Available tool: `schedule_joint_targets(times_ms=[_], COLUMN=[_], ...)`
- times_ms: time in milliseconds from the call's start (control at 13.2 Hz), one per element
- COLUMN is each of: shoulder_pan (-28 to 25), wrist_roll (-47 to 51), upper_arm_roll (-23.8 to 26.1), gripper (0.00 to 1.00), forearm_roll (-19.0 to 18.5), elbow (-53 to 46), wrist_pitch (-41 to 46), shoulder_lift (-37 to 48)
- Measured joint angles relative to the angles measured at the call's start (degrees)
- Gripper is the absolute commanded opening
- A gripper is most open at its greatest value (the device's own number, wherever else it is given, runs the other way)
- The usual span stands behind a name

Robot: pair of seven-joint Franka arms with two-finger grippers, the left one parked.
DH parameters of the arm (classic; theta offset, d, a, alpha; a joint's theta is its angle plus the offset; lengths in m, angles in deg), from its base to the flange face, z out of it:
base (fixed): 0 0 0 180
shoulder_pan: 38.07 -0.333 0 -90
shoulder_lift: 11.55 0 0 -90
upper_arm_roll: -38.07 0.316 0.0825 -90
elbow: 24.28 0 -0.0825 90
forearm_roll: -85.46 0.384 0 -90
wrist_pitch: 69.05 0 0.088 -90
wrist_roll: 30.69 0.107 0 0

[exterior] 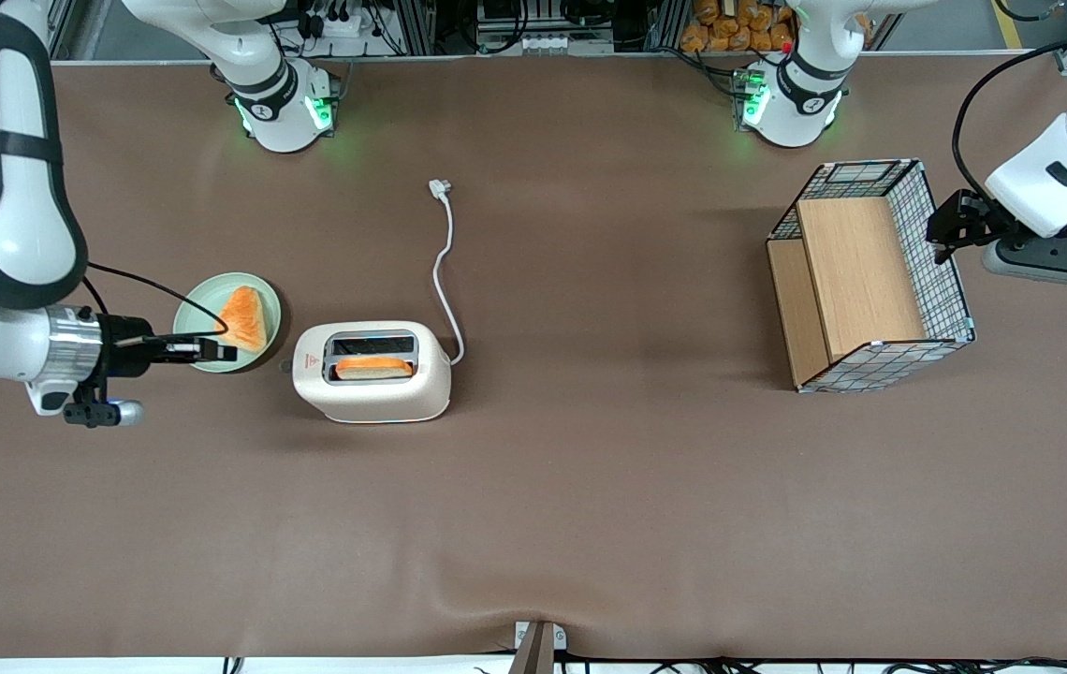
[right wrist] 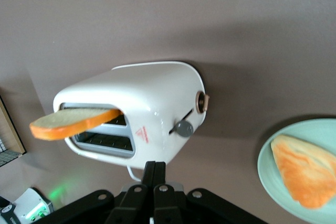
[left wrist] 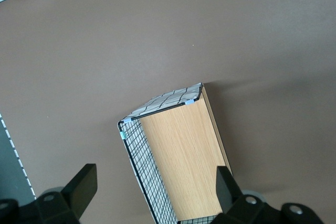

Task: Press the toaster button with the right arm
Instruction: 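Move the right gripper down toward the toaster's side lever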

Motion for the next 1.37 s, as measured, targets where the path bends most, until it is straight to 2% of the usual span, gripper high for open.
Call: schedule_joint_targets(times_ms=[152,379,910,1062,1366], shoulder_pan=[-0.02,0.01,2.11,3.25,4.22], wrist_roll=[-1.81,-5.31,-17.87,-19.77,-22.25], upper_arm_roll=[0.17,0.17,-0.06,-0.07,-0.07], gripper=[0.00,0.00,0.00,0.00,0.00], forearm_roll=[0.28,3.63,11.08,11.86,16.02], elbow=[2.02,2.54,4.11,4.29,4.30], wrist_pitch=[-3.36,-4.42,-4.47,-4.22,-1.23], shoulder_lift=[-1.21,-3.20,-6.14,-6.87,-7.36])
